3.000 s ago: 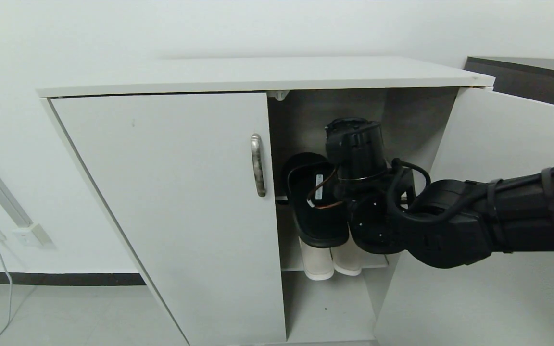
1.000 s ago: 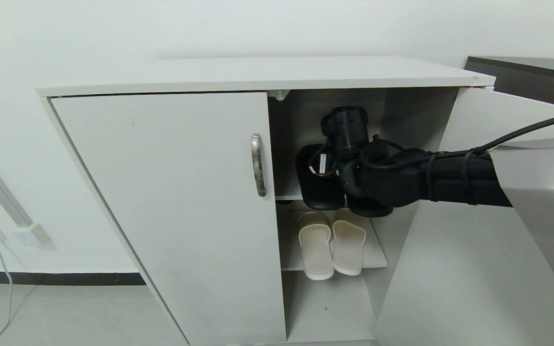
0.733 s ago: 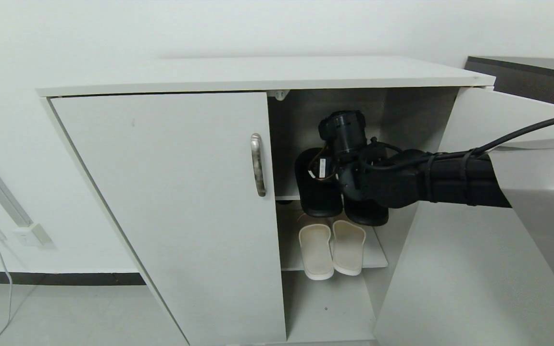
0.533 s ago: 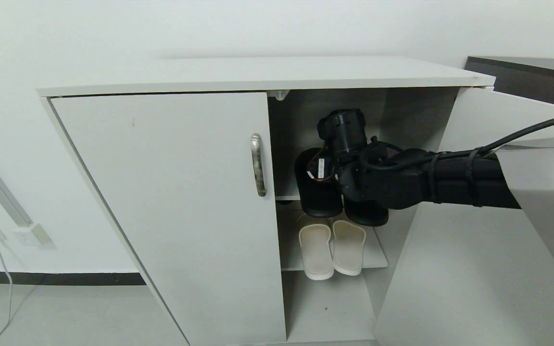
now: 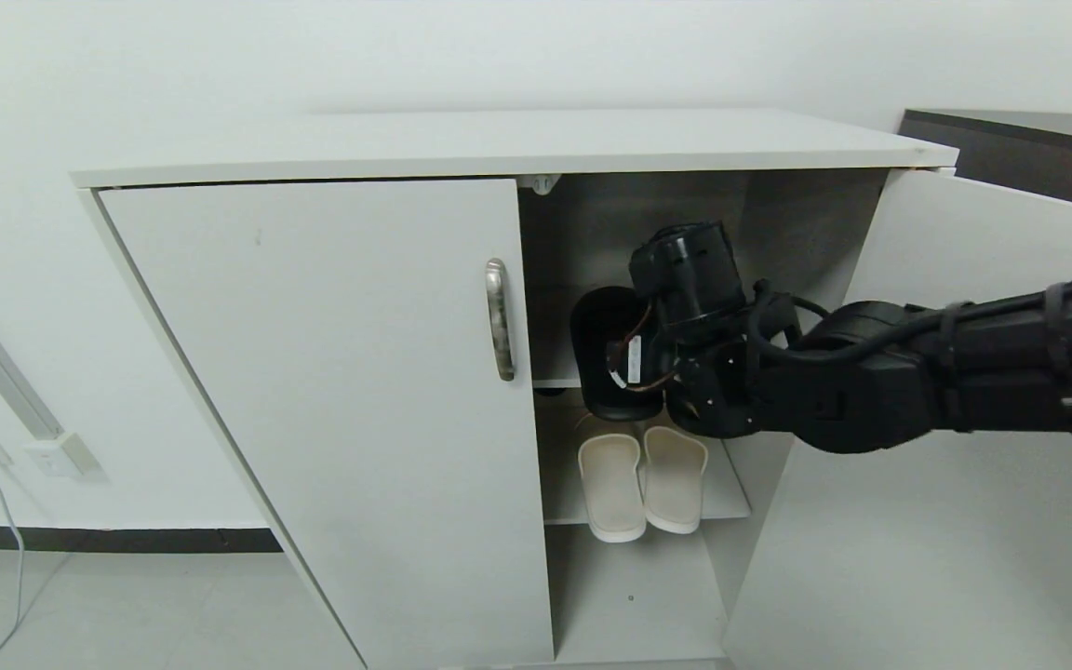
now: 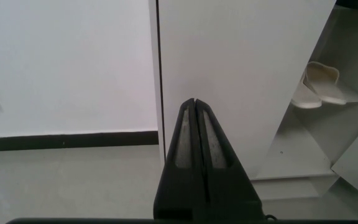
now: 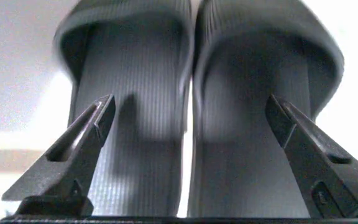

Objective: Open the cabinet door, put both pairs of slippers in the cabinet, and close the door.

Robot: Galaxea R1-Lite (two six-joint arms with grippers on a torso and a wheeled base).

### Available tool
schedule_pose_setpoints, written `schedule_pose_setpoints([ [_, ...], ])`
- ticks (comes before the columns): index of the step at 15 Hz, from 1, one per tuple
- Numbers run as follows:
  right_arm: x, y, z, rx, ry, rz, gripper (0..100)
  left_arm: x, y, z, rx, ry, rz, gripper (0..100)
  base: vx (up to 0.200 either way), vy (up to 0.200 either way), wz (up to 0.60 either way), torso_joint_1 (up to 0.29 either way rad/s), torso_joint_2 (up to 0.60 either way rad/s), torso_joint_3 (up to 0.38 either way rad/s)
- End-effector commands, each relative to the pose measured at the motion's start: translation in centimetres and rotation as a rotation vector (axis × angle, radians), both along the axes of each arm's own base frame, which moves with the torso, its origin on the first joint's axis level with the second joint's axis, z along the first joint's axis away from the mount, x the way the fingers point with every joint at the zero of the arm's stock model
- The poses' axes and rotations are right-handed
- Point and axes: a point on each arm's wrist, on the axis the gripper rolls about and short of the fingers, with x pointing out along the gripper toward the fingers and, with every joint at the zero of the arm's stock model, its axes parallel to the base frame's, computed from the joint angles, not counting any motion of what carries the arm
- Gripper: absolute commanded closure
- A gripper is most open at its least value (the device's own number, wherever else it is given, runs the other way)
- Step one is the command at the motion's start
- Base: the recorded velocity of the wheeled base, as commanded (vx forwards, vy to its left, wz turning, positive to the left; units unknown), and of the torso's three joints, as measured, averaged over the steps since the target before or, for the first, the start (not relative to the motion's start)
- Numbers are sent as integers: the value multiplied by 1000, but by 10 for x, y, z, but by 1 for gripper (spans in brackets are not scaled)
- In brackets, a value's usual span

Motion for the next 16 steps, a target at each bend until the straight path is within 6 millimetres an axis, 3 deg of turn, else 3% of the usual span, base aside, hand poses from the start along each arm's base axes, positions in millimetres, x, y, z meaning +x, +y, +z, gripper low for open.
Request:
schedule_pose_setpoints([
  [1,-45,-11,17,41,-13,62,0,0,0,0,0,0,1,100,0,0,0,0,0,0],
  [4,-76,-16,9,54,-20,127,0,0,0,0,0,0,1,100,0,0,0,0,0,0],
  [5,-85,-19,3,66,-22,163,100,0,0,0,0,2,2,100,0,0,0,0,0,0],
  [10,-108,-27,-10,92,-38,222,100,0,0,0,0,2,2,100,0,0,0,0,0,0],
  [16,-110,-29,-19,75,-40,228,100,0,0,0,0,2,2,100,0,0,0,0,0,0],
])
